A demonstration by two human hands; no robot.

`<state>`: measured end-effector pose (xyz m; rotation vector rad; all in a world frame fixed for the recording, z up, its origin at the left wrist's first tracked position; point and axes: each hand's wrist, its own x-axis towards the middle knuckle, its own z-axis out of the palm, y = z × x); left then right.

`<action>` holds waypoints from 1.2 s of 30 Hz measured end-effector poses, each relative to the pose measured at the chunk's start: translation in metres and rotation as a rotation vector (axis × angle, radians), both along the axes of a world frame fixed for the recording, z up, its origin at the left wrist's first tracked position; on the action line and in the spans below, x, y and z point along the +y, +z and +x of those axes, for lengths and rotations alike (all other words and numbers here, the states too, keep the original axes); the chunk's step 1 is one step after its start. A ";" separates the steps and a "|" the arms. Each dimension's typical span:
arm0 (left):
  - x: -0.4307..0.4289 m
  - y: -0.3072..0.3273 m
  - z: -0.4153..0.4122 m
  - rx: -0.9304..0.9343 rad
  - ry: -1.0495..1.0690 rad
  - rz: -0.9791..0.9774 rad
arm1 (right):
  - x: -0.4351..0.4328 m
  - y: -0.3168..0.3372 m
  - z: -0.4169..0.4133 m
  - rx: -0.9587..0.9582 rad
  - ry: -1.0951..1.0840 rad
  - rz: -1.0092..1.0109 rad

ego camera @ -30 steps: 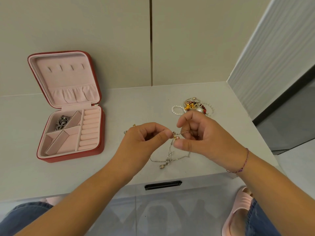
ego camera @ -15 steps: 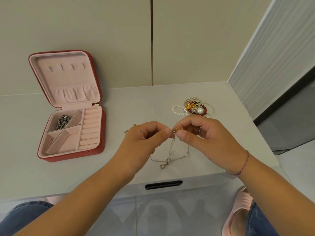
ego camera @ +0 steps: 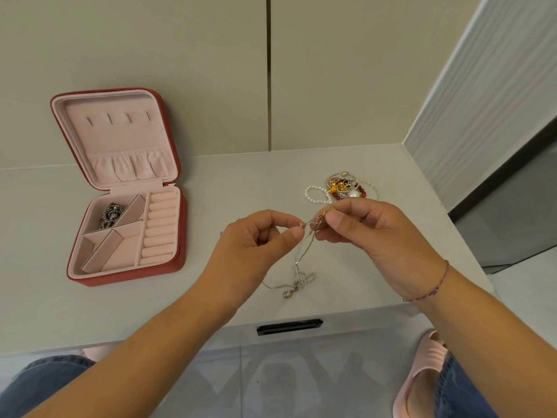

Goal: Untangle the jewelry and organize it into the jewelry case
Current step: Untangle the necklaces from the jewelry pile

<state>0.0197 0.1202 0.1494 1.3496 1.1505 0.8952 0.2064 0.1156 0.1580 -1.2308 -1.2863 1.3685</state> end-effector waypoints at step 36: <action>-0.005 0.002 0.002 0.046 -0.081 -0.035 | -0.001 0.002 -0.001 0.172 -0.050 -0.053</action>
